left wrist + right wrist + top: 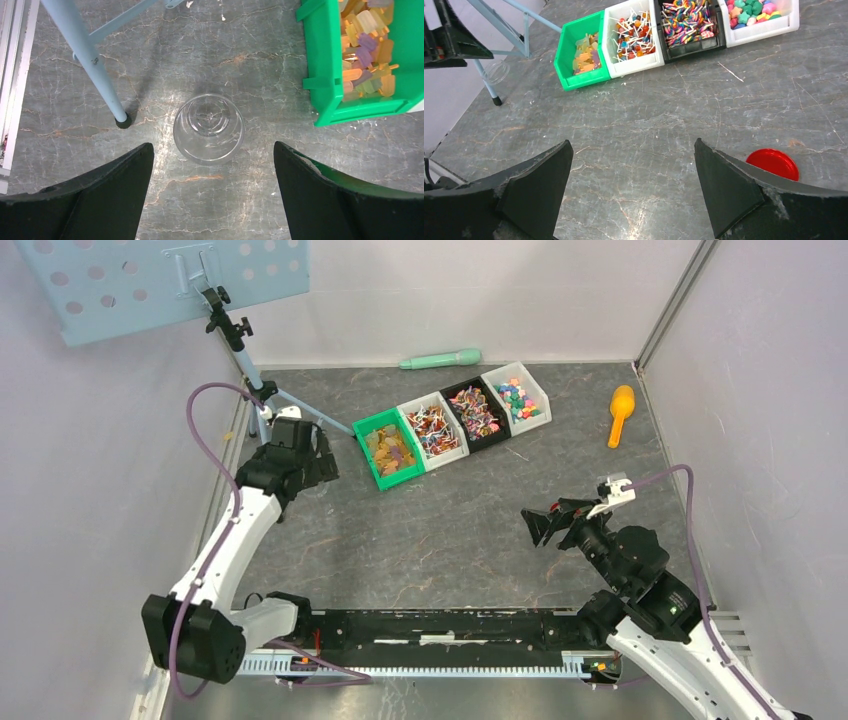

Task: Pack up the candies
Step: Pick up the packing bottle from the center of the board.

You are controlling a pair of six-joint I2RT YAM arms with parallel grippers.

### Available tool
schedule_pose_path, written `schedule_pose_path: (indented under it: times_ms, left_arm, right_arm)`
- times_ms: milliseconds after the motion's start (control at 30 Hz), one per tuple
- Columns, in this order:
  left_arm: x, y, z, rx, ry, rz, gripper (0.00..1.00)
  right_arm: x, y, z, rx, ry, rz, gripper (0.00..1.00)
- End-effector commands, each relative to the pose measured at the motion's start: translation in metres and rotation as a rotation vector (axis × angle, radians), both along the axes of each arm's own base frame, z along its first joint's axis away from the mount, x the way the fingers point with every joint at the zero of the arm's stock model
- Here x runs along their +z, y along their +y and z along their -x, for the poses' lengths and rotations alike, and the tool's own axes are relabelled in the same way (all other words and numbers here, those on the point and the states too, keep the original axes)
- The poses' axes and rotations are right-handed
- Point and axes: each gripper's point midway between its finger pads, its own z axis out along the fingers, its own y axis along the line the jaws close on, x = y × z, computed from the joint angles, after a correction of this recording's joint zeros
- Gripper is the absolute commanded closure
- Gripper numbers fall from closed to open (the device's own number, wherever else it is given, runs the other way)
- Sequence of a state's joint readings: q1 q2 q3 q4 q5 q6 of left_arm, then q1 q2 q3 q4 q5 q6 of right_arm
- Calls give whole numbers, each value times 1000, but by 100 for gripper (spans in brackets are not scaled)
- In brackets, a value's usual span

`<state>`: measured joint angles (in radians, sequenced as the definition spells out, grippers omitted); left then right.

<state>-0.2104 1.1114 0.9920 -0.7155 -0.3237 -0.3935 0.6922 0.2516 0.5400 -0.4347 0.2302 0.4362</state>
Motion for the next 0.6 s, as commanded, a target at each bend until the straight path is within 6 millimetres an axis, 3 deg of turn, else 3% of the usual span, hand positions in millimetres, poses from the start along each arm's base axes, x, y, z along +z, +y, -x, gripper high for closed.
schedule_pose_path:
  times_ms: [0, 67, 267, 400, 567]
  left_arm:
    - [8, 9, -18, 11, -8, -51, 5]
    - [3, 16, -20, 28, 10, -62, 6]
    - [-18, 1, -28, -44, 67, 27, 6]
    - [-36, 3, -27, -40, 151, 11, 12]
    - [-39, 3, -26, -50, 175, 5, 21]
  right_arm:
    - [15, 5, 2, 22, -36, -50, 2]
    - [18, 3, 3, 20, -46, -52, 2]
    - [19, 0, 9, 31, -58, -54, 2]
    - [14, -7, 7, -3, -62, -38, 2]
    - [15, -13, 8, -19, -71, -28, 2]
